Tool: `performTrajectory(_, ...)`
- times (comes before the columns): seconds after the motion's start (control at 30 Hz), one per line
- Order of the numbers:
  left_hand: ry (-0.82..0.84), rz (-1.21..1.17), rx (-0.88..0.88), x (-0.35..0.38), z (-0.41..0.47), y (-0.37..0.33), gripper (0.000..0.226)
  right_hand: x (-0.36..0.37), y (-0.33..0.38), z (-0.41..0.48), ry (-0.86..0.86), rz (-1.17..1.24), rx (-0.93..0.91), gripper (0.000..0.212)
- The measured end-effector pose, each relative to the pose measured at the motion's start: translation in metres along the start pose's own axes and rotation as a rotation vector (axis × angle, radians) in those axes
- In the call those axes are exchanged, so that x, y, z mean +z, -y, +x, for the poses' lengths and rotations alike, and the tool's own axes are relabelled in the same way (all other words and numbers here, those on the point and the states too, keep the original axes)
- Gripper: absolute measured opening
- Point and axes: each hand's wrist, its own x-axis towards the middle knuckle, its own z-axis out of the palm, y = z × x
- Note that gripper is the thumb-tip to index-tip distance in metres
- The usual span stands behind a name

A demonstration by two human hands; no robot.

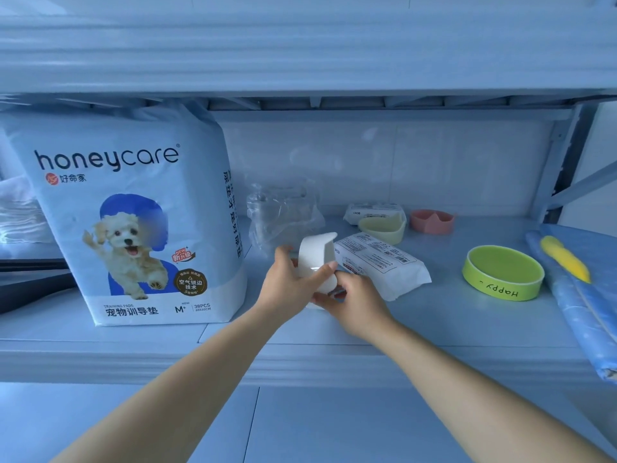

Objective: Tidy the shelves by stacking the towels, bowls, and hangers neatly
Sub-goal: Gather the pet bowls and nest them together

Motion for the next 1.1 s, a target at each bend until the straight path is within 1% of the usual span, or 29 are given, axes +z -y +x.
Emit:
performTrajectory(0.07,0.008,0.106,0.127,-0.007,0.002,0.004,0.095,-0.003,0.003,0.003,0.028,-0.017,0.007,0.014)
performTrajectory(0.1,-0.001,0.208,0.228,-0.012,0.004,0.006,0.094,-0.006,0.003,0.005,0.047,-0.055,-0.006,0.013)
performTrajectory(0.2,-0.015,0.607,0.544,-0.03,0.009,0.018,0.076,-0.015,-0.001,0.006,0.111,-0.283,-0.08,0.02)
performTrajectory(0.27,0.013,0.817,0.651,-0.037,0.01,0.026,0.071,-0.022,-0.003,0.006,0.153,-0.386,-0.099,0.024)
performTrajectory(0.3,0.012,0.868,0.676,-0.039,0.01,0.029,0.073,-0.025,-0.003,0.007,0.175,-0.412,-0.102,0.024)
performTrajectory(0.37,-0.02,0.873,0.735,-0.039,0.009,0.031,0.075,-0.031,-0.001,0.01,0.233,-0.465,-0.117,0.024)
performTrajectory(0.43,0.0,0.835,0.781,-0.041,0.01,0.028,0.065,-0.034,0.0,0.012,0.294,-0.527,-0.134,0.021)
performTrajectory(0.53,0.127,0.779,0.769,-0.041,0.011,0.029,0.031,-0.036,-0.001,0.013,0.335,-0.548,-0.162,0.019)
performTrajectory(0.6,0.2,0.742,0.712,-0.04,0.01,0.034,0.021,-0.035,-0.003,0.011,0.348,-0.545,-0.18,0.017)
performTrajectory(0.67,0.243,0.733,0.661,-0.039,0.007,0.041,0.02,-0.034,-0.006,0.01,0.342,-0.531,-0.198,0.017)
performTrajectory(0.73,0.251,0.719,0.633,-0.037,0.004,0.049,0.021,-0.031,-0.009,0.009,0.31,-0.483,-0.199,0.014)
performTrajectory(0.8,0.218,0.672,0.618,-0.035,-0.001,0.056,0.022,-0.026,-0.014,0.004,0.252,-0.426,-0.19,0.008)
performTrajectory(0.97,0.119,0.546,0.592,-0.029,-0.007,0.065,0.02,-0.006,-0.024,-0.013,0.036,-0.167,-0.11,0.026)
performTrajectory(1.03,0.093,0.536,0.581,-0.029,-0.007,0.066,0.02,-0.004,-0.024,-0.013,-0.027,-0.14,-0.089,0.025)
performTrajectory(1.1,0.067,0.53,0.584,-0.029,-0.008,0.066,0.019,-0.004,-0.024,-0.012,-0.045,-0.182,-0.139,0.018)
